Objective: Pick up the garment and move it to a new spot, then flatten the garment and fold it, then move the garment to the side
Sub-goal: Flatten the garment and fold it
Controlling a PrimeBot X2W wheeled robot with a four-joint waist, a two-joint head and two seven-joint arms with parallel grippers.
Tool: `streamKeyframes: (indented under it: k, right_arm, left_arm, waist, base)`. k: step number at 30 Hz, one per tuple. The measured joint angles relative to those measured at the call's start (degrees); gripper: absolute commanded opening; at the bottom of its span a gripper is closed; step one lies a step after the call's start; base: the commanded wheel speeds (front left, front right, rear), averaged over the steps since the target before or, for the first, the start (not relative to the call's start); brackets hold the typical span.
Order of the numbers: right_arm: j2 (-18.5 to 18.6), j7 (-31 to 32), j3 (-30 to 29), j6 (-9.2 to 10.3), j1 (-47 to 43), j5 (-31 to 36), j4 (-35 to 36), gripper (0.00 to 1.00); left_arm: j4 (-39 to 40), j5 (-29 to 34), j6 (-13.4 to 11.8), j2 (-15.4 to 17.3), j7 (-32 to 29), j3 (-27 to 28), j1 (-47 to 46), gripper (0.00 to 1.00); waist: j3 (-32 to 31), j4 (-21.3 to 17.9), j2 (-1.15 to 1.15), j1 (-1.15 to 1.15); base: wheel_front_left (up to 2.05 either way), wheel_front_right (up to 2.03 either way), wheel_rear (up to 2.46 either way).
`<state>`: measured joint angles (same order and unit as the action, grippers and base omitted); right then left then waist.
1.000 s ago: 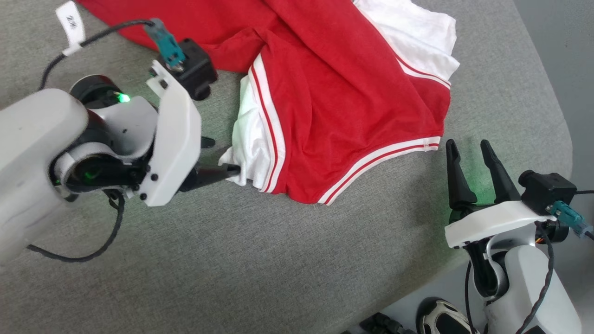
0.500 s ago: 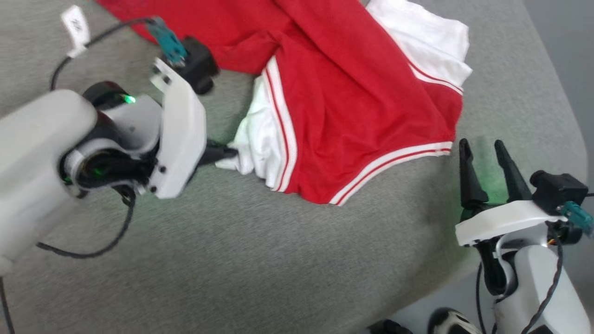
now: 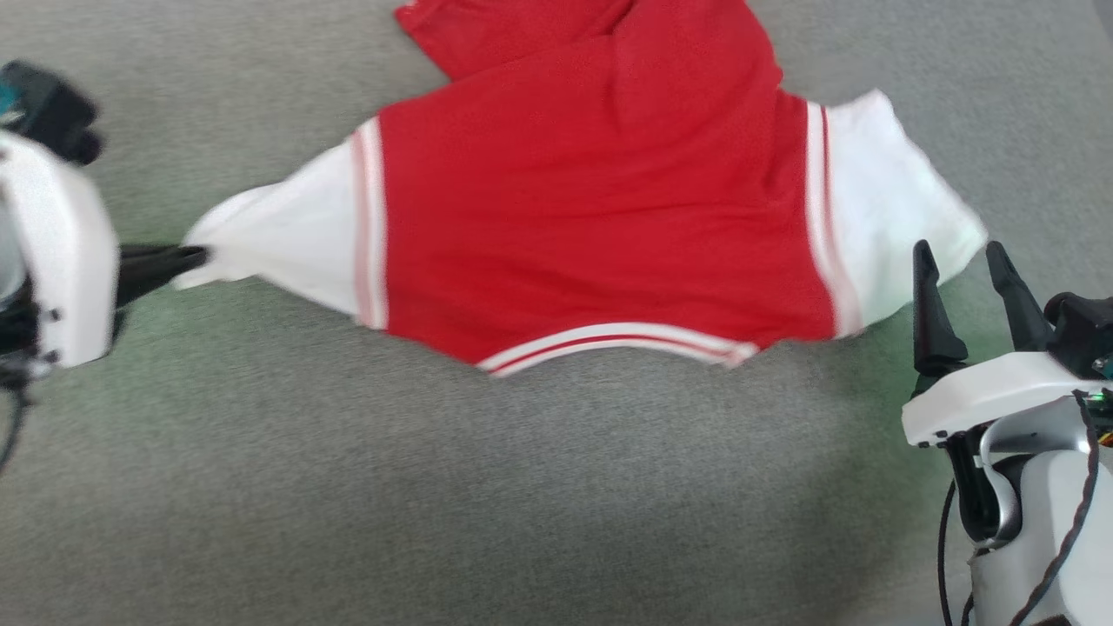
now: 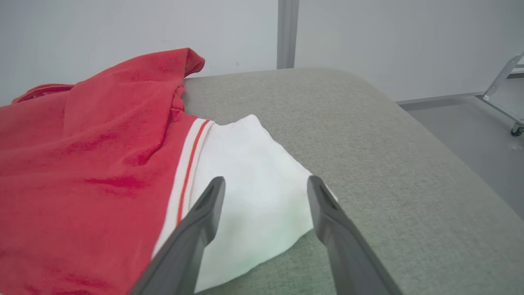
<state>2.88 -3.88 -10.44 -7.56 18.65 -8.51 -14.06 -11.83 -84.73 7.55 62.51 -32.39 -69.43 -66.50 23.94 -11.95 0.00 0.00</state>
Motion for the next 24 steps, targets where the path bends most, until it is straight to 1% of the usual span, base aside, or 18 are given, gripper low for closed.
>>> streamKeyframes:
  k: [4,5,8,10,13,17,21,22,23,24]
  right_arm:
    - [0.0,2.0,-0.2,0.00,-1.0,0.5,2.8,1.00]
    - [0.0,2.0,-0.2,0.00,-1.0,0.5,2.8,1.00]
    - [0.0,3.1,-0.7,0.00,-2.3,1.0,4.6,1.00]
    - [0.0,3.9,-0.8,0.00,-2.9,1.1,5.8,1.00]
    - [0.0,5.0,-0.4,0.00,-3.7,1.6,7.2,1.00]
    - [0.0,6.9,0.8,0.00,-4.0,3.2,9.1,1.00]
    - [0.0,9.1,2.6,0.00,-4.2,4.8,11.0,1.00]
    - [0.0,9.9,3.3,0.00,-4.4,5.4,11.5,1.00]
    - [0.0,10.7,4.2,0.00,-4.7,6.2,12.0,1.00]
    - [0.0,11.6,5.2,0.00,-4.9,7.4,12.5,1.00]
  left_arm:
    - [-6.6,0.9,0.0,3.3,1.1,-0.8,1.5,0.00]
    - [-6.6,0.9,0.0,3.3,1.1,-0.8,1.5,0.00]
    - [-11.6,4.3,0.0,4.4,0.2,-1.9,2.6,0.00]
    - [-14.8,4.0,0.0,3.8,1.3,-1.9,3.4,0.00]
    - [-17.6,3.2,0.0,1.6,2.9,-2.1,4.6,0.00]
    - [-19.6,2.5,0.0,-0.9,5.8,-1.9,5.2,0.00]
    - [-20.3,1.1,0.0,-1.9,10.0,-1.0,6.0,0.00]
    - [-20.2,1.2,0.0,-2.2,11.7,-0.8,6.2,0.16]
    - [-20.2,1.1,0.0,-2.4,13.8,-0.4,6.8,0.46]
    - [-20.3,1.1,0.0,-2.8,15.7,-0.2,7.4,0.86]
  waist:
    - [-0.9,1.4,0.00,0.00]
    - [-0.9,1.4,0.00,0.00]
    - [-1.1,1.6,0.00,0.00]
    - [-1.0,1.6,0.00,0.00]
    - [-1.1,1.7,0.00,0.00]
    - [-1.2,1.9,0.00,0.00]
    - [-1.7,2.2,0.00,0.00]
    - [-1.8,2.4,0.00,0.00]
    - [-2.0,2.6,0.00,0.00]
    - [-2.2,2.8,0.00,0.00]
  base:
    - [0.00,0.00,0.00]
    - [0.00,0.00,0.00]
    - [0.00,0.00,0.00]
    - [0.00,0.00,0.00]
    - [0.00,0.00,0.00]
    - [0.00,0.00,0.00]
    - [0.00,0.00,0.00]
    - [0.00,0.00,0.00]
    - [0.00,0.00,0.00]
    - [0.00,0.00,0.00]
